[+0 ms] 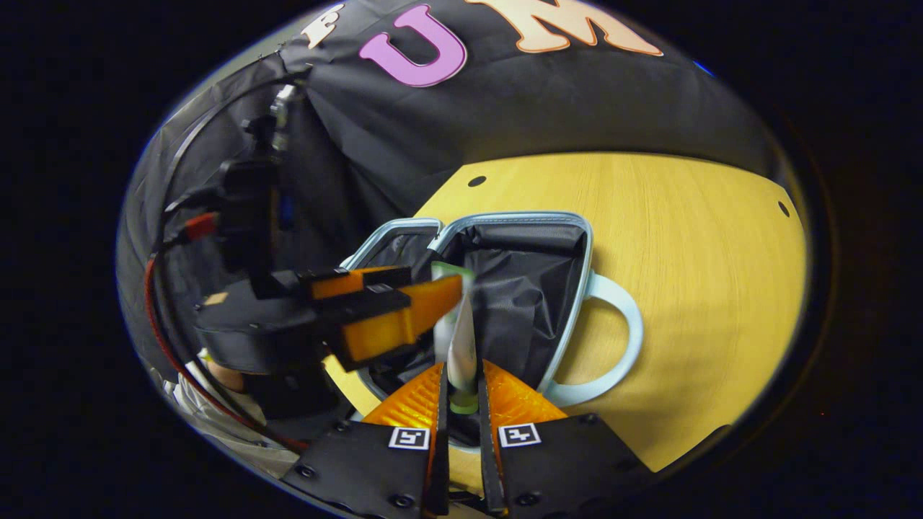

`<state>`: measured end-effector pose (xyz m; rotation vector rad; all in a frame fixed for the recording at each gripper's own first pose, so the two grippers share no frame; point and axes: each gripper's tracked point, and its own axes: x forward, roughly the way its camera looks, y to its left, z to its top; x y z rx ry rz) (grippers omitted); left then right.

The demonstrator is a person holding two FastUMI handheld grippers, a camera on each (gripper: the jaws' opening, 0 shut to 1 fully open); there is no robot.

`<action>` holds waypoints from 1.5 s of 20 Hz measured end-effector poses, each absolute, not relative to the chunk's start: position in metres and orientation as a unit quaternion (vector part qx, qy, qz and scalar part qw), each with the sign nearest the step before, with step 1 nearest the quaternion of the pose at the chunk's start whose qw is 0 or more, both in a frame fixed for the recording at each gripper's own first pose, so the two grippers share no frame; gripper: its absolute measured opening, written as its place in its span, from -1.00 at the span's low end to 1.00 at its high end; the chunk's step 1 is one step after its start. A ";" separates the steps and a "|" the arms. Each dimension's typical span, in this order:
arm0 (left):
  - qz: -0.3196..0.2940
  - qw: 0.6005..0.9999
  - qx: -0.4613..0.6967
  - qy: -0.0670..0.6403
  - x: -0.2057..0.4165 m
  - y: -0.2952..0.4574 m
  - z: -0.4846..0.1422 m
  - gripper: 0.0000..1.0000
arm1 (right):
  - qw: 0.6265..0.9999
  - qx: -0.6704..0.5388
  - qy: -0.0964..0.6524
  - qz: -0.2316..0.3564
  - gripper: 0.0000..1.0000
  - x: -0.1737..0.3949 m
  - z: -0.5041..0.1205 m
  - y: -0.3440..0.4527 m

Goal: First open the suitcase, pack the skin care products into it, and then close the suitcase.

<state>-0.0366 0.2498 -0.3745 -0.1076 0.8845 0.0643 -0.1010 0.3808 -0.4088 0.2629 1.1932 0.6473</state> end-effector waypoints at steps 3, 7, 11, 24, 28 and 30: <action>0.047 0.911 -0.051 0.407 -0.031 0.286 -0.357 0.89 | 0.765 0.116 0.570 0.276 -0.63 -0.102 -0.429 0.392; 0.081 0.912 -0.058 0.397 -0.036 0.342 -0.349 0.90 | 0.789 0.138 0.541 0.256 0.48 -0.081 -0.420 0.406; 0.117 0.913 -0.063 0.386 -0.046 0.395 -0.345 0.92 | 0.815 0.144 0.511 0.234 0.93 -0.060 -0.410 0.412; 0.259 0.877 -0.074 0.398 -0.099 0.600 -0.373 0.91 | 0.896 0.133 0.390 0.163 0.95 0.005 -0.358 0.392; 0.267 0.853 -0.097 0.437 -0.122 0.634 -0.421 0.80 | 0.901 0.121 0.391 0.147 0.96 0.005 -0.361 0.386; 0.271 0.839 -0.115 0.458 -0.131 0.640 -0.439 0.58 | 0.901 0.118 0.391 0.146 0.96 0.004 -0.362 0.388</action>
